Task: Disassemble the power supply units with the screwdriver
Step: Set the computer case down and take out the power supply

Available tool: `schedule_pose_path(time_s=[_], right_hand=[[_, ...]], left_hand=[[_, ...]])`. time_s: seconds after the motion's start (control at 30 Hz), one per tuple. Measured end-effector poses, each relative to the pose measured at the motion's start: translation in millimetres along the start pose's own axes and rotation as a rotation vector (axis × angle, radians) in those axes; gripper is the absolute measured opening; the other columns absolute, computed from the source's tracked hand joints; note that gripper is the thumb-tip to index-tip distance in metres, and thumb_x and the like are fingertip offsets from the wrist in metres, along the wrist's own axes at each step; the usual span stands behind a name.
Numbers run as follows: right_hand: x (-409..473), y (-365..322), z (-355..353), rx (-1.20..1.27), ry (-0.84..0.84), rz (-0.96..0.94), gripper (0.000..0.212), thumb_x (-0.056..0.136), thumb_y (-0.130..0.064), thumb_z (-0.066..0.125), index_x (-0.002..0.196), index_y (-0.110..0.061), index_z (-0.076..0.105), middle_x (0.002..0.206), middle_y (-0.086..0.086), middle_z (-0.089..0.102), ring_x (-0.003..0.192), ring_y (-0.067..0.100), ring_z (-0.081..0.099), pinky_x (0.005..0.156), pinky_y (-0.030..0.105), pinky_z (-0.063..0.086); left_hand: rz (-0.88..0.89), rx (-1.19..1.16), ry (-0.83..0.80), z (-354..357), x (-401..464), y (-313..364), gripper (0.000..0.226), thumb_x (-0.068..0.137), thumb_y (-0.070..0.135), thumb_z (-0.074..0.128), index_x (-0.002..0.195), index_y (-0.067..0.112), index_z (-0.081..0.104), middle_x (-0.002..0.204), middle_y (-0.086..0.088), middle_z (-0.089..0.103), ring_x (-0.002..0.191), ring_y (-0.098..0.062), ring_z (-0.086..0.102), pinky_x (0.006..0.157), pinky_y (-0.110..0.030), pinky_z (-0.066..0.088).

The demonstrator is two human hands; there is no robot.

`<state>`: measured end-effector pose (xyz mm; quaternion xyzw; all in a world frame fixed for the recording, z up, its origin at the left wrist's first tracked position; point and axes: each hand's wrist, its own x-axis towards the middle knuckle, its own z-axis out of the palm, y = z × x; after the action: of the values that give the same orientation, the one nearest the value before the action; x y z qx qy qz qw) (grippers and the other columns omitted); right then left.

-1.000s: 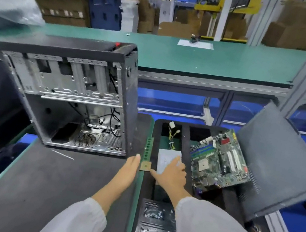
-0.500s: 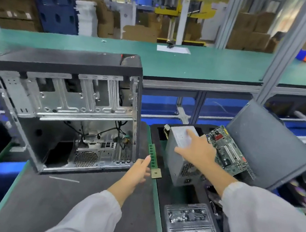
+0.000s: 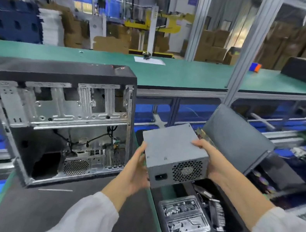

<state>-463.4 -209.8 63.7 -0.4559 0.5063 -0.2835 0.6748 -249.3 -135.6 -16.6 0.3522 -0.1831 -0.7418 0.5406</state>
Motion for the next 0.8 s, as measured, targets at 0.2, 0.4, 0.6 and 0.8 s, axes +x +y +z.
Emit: schedule_pose_path(time_s=[0.2, 0.4, 0.6, 0.8], right_hand=[[2.8, 38.2, 19.2, 0.104, -0.203, 0.011, 0.048, 0.073, -0.05, 0.067, 0.111, -0.021, 0.069, 0.106, 0.004, 0.073, 0.088, 0.022, 0.072, 0.069, 0.035, 0.055], [-6.4, 62.8, 47.5, -0.008, -0.375, -0.047, 0.047, 0.079, -0.047, 0.066, 0.121, -0.027, 0.063, 0.116, 0.003, 0.069, 0.1, 0.022, 0.068, 0.077, 0.038, 0.053], [-38.7, 60.7, 133.5, -1.102, 0.074, -0.555, 0.085, 0.054, -0.059, 0.066, 0.13, -0.039, 0.035, 0.099, -0.001, 0.06, 0.089, 0.027, 0.062, 0.069, 0.035, 0.047], [-69.1, 118.3, 224.6, -1.809, 0.079, -0.737, 0.104, 0.083, -0.047, 0.06, 0.149, -0.002, -0.006, 0.13, 0.023, 0.041, 0.111, 0.031, 0.05, 0.081, 0.034, 0.046]], left_hand=[[0.13, 0.1, 0.165, -15.9, -46.5, -5.4, 0.066, 0.078, 0.055, 0.06, 0.134, 0.02, 0.054, 0.123, -0.013, 0.067, 0.116, -0.038, 0.055, 0.104, -0.064, 0.038], [0.193, 0.193, 0.299, -35.9, -98.6, -27.4, 0.053, 0.089, 0.054, 0.047, 0.132, 0.024, 0.057, 0.123, -0.01, 0.067, 0.117, -0.034, 0.059, 0.1, -0.055, 0.04], [0.143, 0.342, 0.534, -39.5, -134.0, -17.4, 0.052, 0.087, 0.066, 0.049, 0.123, 0.03, 0.059, 0.129, -0.003, 0.059, 0.114, -0.021, 0.056, 0.101, -0.051, 0.042], [0.156, 0.071, 0.458, -38.4, -142.4, -13.4, 0.062, 0.09, 0.061, 0.051, 0.137, 0.021, 0.055, 0.136, -0.007, 0.059, 0.122, -0.023, 0.056, 0.084, -0.037, 0.052]])
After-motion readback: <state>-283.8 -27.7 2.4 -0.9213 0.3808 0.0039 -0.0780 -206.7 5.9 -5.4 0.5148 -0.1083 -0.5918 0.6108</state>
